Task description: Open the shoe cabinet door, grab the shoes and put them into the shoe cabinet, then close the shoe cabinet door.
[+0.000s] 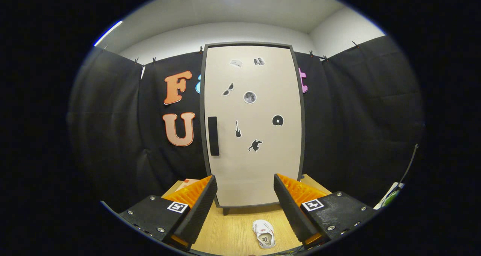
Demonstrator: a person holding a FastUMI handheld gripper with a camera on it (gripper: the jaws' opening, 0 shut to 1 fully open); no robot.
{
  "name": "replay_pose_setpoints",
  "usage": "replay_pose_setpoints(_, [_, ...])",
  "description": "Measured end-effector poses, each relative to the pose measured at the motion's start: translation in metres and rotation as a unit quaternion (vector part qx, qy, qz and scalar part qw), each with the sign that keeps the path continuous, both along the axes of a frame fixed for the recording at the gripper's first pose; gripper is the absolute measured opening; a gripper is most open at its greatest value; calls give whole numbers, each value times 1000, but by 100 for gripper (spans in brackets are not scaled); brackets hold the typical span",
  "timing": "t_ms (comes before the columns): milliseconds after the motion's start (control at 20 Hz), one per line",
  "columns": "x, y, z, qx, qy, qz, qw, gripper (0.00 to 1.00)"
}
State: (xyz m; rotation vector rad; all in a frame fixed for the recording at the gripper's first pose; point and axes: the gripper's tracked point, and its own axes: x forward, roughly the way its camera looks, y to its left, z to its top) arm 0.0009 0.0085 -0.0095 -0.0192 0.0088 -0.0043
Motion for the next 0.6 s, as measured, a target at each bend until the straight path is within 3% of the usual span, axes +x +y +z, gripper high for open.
replay_pose_setpoints(250, [27,12,-3,10,8,10,1000,94])
replay_pose_setpoints(600, [103,57,2,-6,0,39,999,95])
